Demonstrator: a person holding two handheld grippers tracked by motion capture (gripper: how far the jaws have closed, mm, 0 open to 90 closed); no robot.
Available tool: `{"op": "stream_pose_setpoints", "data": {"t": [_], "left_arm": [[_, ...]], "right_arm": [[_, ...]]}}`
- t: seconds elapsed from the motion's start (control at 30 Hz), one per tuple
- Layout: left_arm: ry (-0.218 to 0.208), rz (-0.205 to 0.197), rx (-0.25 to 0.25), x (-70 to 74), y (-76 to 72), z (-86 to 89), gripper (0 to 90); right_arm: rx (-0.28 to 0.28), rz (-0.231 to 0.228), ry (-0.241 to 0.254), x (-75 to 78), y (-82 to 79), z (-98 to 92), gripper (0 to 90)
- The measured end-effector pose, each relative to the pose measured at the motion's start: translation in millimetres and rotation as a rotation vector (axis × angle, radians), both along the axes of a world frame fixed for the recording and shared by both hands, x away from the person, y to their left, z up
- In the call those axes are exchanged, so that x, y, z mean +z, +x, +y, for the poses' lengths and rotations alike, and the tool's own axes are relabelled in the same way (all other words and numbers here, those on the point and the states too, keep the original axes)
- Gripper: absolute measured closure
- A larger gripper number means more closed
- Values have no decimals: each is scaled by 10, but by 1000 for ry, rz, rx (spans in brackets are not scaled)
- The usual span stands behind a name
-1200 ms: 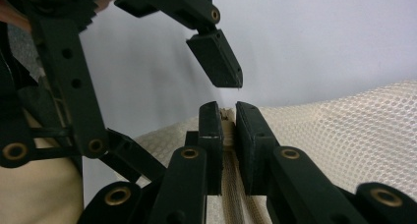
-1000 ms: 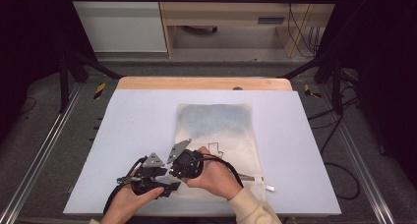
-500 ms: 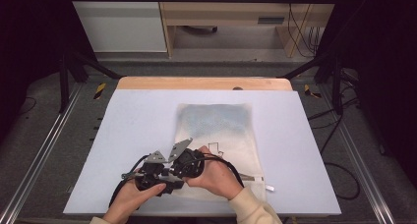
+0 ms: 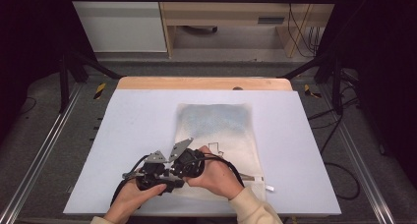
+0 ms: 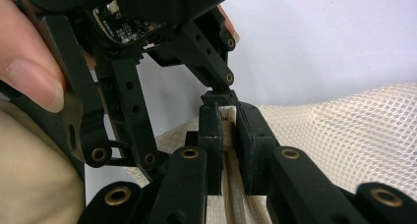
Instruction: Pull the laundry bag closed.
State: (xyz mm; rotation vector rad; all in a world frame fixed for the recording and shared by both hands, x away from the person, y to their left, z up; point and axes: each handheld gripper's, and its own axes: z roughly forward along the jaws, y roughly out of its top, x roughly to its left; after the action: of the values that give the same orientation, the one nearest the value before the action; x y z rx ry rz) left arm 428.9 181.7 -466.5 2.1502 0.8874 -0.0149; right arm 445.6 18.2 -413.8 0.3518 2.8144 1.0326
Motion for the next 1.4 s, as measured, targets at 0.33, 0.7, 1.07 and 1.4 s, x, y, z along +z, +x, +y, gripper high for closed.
{"op": "stream_pose_setpoints", "data": {"t": [0.33, 0.7, 1.07, 1.4], "left_arm": [[-20, 6, -1, -8, 10, 18, 480], [-52, 25, 9, -41, 23, 12, 517], [-97, 46, 15, -29, 12, 32, 456], [-100, 50, 21, -59, 46, 30, 499]], "right_arm": [[-1, -1, 2, -6, -1, 5, 820], [0, 1, 4, -4, 4, -2, 820], [-4, 2, 3, 3, 5, -13, 820], [-5, 3, 4, -2, 0, -4, 820]]}}
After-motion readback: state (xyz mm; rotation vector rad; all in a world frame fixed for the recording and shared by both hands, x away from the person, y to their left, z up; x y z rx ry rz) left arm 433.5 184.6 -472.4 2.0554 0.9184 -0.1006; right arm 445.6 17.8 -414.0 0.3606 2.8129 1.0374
